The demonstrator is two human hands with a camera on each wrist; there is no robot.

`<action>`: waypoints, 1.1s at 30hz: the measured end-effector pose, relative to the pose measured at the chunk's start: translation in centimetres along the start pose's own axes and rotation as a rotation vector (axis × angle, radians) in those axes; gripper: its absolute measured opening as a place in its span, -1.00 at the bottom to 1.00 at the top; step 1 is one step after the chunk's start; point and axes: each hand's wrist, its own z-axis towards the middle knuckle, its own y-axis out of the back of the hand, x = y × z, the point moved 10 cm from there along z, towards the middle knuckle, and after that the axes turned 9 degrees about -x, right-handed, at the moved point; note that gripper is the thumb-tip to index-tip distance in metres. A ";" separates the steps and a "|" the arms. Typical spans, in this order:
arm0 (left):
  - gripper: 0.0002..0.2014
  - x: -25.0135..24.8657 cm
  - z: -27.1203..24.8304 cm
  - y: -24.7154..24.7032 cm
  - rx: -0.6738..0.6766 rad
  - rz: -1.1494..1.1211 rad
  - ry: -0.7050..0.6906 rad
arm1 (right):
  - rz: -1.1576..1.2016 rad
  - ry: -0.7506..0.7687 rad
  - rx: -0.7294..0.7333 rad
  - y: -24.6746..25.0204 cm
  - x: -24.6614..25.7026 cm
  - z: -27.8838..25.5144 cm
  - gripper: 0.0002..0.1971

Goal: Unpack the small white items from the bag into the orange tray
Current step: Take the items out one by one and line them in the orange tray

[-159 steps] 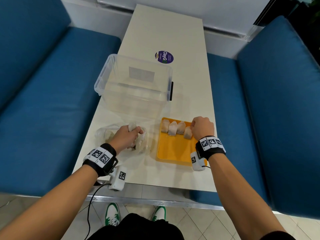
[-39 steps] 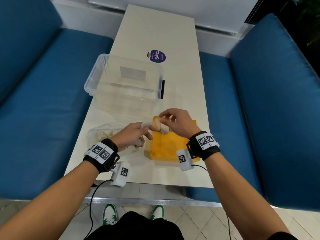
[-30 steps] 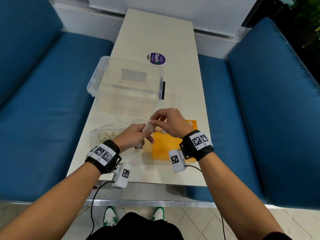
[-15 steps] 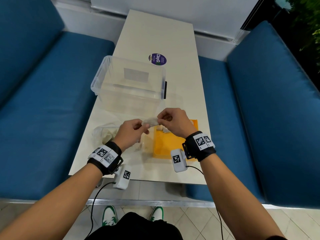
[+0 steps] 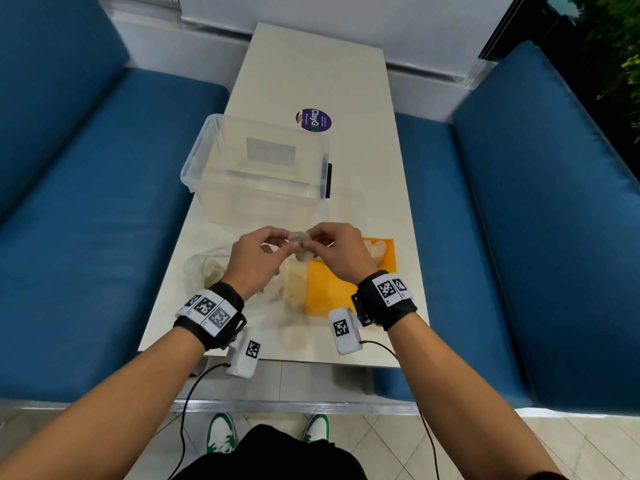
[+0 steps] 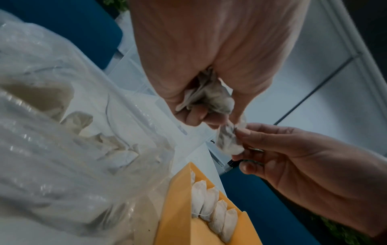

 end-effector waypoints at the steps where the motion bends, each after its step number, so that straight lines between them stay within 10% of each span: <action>1: -0.92 -0.1 0.0 0.3 -0.024 -0.021 -0.007 | 0.046 -0.023 0.005 -0.1 -0.1 -0.1 -0.92; 7: -0.98 -1.2 0.1 1.0 -0.093 0.060 -0.109 | -0.006 0.042 0.009 0.0 1.2 -0.7 -0.72; 15: -0.69 0.3 0.0 -0.2 0.025 0.096 -0.058 | 0.099 0.102 -0.124 0.9 1.7 -0.4 -0.90; 33: -0.75 2.1 0.0 -1.6 0.147 0.200 -0.017 | -0.034 0.135 -0.117 1.6 1.6 -0.2 -0.96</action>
